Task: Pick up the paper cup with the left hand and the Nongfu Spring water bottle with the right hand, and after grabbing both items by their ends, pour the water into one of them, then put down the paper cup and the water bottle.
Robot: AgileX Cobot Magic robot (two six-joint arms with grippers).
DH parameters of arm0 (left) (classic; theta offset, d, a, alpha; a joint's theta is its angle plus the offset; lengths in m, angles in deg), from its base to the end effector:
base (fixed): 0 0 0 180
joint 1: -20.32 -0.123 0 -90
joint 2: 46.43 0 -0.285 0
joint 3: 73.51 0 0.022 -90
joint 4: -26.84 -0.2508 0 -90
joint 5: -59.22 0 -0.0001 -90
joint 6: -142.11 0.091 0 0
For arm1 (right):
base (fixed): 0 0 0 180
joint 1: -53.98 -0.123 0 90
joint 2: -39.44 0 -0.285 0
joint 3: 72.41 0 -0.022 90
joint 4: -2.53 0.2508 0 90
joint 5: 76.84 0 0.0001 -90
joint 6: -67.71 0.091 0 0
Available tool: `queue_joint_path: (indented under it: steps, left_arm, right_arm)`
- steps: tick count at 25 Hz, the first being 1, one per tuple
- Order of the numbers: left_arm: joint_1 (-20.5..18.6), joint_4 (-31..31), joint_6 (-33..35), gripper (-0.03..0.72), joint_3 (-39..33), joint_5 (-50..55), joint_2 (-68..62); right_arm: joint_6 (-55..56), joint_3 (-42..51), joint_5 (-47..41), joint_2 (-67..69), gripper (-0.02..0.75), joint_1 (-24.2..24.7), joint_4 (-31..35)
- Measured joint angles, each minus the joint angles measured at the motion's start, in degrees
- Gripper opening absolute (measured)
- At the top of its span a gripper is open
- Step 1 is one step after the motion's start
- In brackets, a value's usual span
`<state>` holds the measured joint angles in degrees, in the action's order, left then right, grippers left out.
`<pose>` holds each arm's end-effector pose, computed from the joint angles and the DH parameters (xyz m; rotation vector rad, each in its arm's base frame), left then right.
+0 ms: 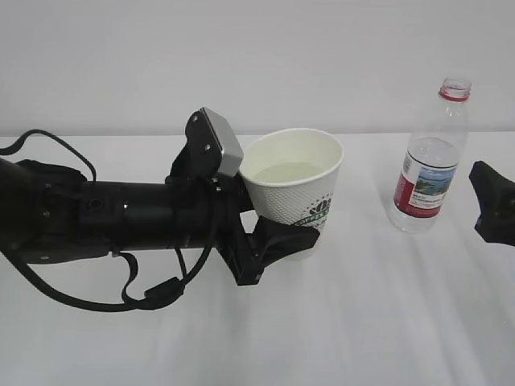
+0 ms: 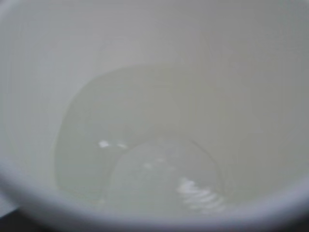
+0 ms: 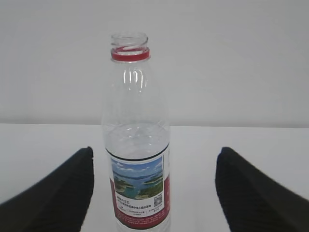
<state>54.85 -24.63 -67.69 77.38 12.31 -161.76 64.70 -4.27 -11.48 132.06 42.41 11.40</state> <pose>0.2635 -0.2443 0.1628 1.1216 1.6080 -0.8600 0.2045 0.0288 0.1692 -0.0518 1.6680 0.0448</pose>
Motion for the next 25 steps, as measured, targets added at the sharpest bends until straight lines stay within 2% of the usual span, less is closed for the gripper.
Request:
queue_joint_path:
  steps: [9,16,21,25]
  left_arm:
    - [0.00,5.70,4.70,0.508,0.00,0.39,0.00]
    - [0.00,13.01,10.54,0.508,0.00,2.01,0.00]
    - [0.00,20.98,14.79,0.508,0.00,2.15,0.00]
    - [0.00,24.23,17.04,0.508,0.00,2.49,0.00]
  right_arm:
    - [0.10,0.00,0.11,1.03,0.589,0.00,0.13]
    - [0.10,0.00,0.11,3.44,0.589,0.00,0.21]
    - [0.10,0.00,0.11,4.64,0.589,0.00,0.11]
    - [0.23,0.00,0.11,4.72,0.589,0.00,0.11]
